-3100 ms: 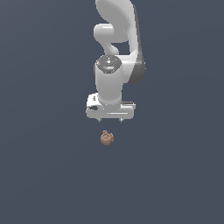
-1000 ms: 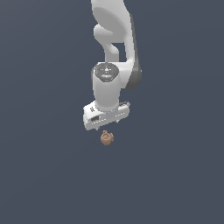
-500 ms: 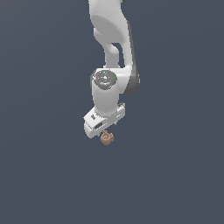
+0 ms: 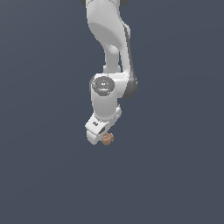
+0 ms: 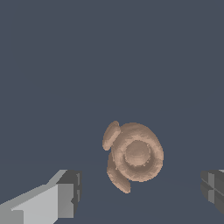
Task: Pick up the object and move it to a goal position.
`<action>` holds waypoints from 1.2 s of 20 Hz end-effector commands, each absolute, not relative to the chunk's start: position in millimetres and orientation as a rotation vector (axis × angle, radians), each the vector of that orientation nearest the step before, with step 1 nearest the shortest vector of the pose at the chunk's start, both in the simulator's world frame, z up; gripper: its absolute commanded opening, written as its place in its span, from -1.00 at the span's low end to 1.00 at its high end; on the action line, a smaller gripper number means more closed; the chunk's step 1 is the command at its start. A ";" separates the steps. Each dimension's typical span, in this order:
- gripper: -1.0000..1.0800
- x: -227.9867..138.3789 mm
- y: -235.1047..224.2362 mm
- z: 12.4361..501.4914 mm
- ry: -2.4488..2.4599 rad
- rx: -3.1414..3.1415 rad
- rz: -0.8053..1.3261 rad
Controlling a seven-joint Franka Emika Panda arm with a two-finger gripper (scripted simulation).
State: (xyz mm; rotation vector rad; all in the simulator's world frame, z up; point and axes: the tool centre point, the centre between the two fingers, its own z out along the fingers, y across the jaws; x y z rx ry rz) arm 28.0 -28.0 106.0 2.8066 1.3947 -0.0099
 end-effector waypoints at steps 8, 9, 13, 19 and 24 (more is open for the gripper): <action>0.92 31.4 -29.1 96.1 1.592 2.707 -0.002; 0.92 31.6 -29.2 95.6 1.602 2.701 -0.001; 0.92 32.0 -29.3 94.4 1.625 2.689 0.000; 0.92 31.7 -29.3 88.2 1.620 2.691 -0.001; 0.92 30.8 -29.1 63.3 1.624 2.689 0.000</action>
